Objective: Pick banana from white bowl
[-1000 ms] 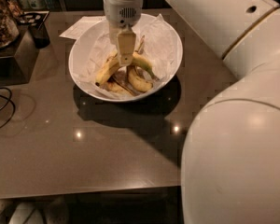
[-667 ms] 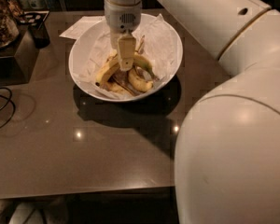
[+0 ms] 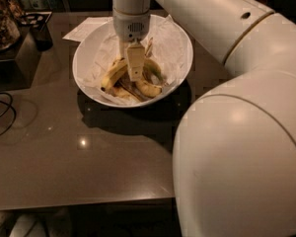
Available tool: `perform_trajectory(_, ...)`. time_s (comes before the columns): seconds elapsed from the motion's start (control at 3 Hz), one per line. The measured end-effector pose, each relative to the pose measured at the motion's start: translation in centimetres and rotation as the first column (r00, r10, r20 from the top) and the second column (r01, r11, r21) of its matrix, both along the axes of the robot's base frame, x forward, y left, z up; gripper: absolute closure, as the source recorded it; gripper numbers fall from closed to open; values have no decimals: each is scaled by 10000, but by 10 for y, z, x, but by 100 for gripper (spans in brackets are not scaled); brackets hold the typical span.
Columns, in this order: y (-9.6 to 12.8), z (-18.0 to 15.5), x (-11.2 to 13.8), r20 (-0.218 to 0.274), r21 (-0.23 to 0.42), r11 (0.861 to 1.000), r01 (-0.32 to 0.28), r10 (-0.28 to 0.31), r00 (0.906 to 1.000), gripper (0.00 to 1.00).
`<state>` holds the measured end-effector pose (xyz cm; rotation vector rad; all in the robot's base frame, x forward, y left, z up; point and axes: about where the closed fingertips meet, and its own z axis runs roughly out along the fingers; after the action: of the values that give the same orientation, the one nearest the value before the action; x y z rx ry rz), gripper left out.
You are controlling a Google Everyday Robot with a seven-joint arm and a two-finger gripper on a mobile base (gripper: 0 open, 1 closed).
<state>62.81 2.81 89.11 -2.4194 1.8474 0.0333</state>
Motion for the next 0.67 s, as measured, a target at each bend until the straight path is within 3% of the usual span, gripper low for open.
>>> perform_trajectory(0.33,-5,-11,2,-267,-53,9999,143,-145,9995,36)
perform_trajectory(0.67,-7,-17,0,-435,-82,9997,209,-213,9988,50)
